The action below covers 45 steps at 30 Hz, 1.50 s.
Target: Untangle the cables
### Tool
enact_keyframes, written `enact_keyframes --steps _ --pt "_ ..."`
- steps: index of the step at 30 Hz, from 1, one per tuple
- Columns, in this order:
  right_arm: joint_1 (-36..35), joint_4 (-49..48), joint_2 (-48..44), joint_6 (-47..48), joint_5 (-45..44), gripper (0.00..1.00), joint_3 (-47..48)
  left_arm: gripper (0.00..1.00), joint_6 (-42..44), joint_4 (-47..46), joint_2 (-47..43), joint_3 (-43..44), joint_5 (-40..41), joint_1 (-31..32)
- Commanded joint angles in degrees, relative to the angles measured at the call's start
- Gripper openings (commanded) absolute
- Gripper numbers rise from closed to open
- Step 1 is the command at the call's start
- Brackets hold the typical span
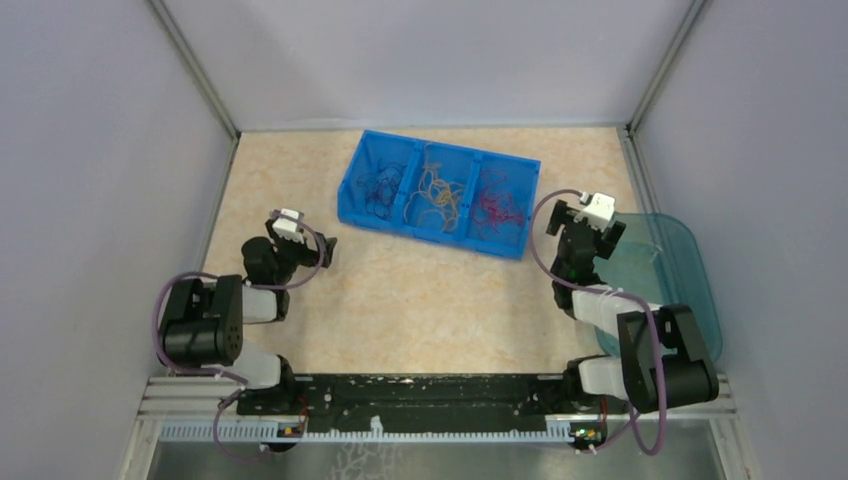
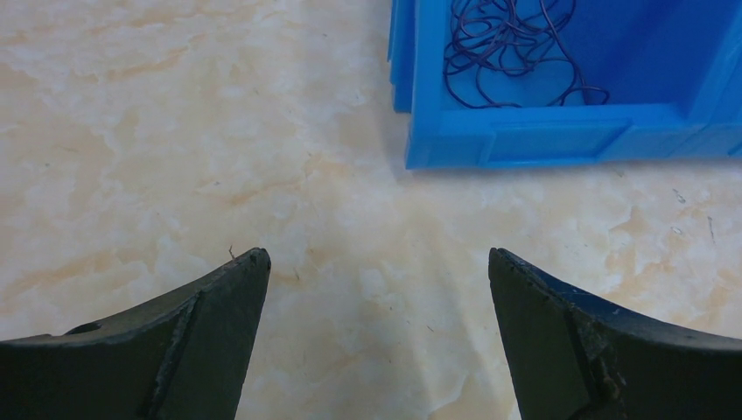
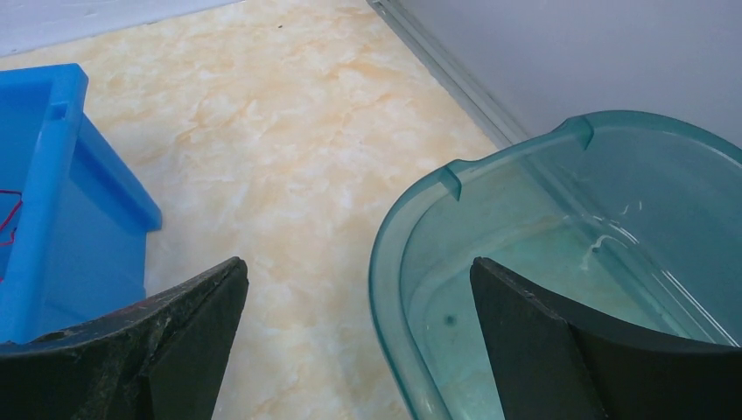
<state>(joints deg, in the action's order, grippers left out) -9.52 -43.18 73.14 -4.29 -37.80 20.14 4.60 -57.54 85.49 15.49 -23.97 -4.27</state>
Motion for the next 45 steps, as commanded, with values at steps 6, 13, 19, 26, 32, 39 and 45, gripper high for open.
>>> enact_keyframes --steps 6,13,19,26,32,39,45 --pt "1.02 -14.61 -1.02 -0.56 0.76 0.99 -9.04 1.0 -1.4 -26.96 6.37 -6.93 4.65 0.58" --pt "1.26 -28.73 5.27 3.47 10.31 0.99 -12.88 1.0 -0.66 -16.73 5.33 -2.5 4.74 0.82" --pt "3.17 -29.3 10.53 2.9 13.72 0.99 -10.43 1.0 0.95 -12.21 4.76 -0.91 8.94 3.3" --pt "3.28 -29.68 10.2 2.71 13.63 0.99 -10.86 1.0 0.87 -12.6 4.69 -1.16 8.94 3.26" --pt "3.28 -29.79 10.2 2.8 13.63 0.99 -10.87 1.0 0.91 -12.6 4.7 -1.09 9.0 3.26" --pt "3.28 -29.79 10.18 2.81 13.63 0.99 -10.91 1.0 0.9 -12.51 4.79 -1.07 9.01 3.23" --pt "3.32 -29.77 10.18 2.8 13.63 0.99 -10.89 1.0 0.93 -12.51 4.86 -0.98 9.02 3.24"
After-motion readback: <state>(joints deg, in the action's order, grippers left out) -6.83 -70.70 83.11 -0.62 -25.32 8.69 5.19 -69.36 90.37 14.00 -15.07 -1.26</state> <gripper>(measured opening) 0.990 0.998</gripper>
